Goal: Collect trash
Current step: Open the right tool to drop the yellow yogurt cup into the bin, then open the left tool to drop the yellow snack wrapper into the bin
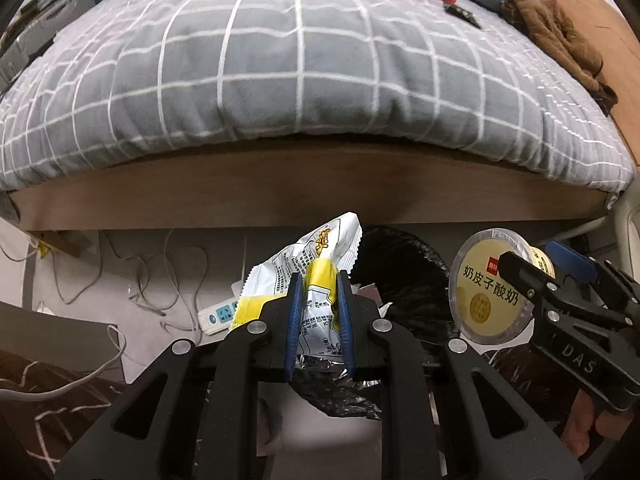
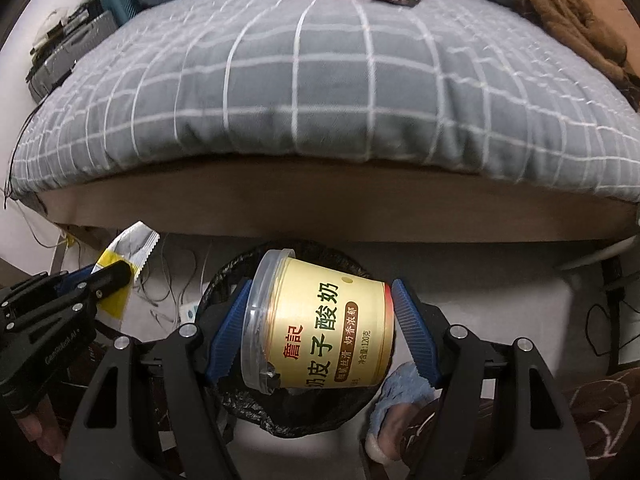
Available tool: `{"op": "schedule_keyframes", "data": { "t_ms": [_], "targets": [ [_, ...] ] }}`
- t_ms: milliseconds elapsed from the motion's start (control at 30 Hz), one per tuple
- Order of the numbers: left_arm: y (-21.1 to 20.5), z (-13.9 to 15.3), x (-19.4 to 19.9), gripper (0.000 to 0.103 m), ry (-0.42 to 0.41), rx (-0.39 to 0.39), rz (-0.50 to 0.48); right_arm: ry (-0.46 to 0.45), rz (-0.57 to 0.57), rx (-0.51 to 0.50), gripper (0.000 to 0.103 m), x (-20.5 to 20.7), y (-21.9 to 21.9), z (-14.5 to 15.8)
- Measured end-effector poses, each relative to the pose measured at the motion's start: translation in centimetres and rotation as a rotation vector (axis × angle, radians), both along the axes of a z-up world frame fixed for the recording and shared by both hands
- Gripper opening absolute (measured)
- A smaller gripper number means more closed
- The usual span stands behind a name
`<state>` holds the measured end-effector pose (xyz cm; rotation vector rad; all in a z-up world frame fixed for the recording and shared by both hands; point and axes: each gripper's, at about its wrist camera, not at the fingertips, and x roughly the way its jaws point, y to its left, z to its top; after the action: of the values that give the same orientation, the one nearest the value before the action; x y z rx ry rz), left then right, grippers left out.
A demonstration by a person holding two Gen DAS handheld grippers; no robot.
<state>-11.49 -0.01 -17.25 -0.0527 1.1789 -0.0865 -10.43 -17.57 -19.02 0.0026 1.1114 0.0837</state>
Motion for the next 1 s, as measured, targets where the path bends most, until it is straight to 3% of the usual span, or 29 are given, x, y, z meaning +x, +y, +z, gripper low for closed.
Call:
{"op": "schedule_keyframes", "data": {
  "t_ms": [367, 467, 767, 1000],
  "targets": [
    [3.3, -1.3, -0.3, 0.016, 0.024, 0.010, 0.056, 0.043, 0.053, 0.001, 0.069, 1.1, 3.0, -1.3],
    [3.6, -1.4, -0.4, 0.016, 0.027, 0.005, 0.061, 0.035, 0.048, -0.010, 0.079, 1.3, 3.3, -1.5],
    [1.7, -1.7, -0.1, 0.016, 0.027, 0.000, 0.025, 0.018, -0.001, -0.079, 0.091, 0.7, 0.6, -1.9],
    [-1.3, -2.4, 0.3, 0.016, 0.039, -0.001, -0.045, -0.009, -0.079, -0.091, 0.093, -0.1, -2.9, -1.2]
  ]
}}
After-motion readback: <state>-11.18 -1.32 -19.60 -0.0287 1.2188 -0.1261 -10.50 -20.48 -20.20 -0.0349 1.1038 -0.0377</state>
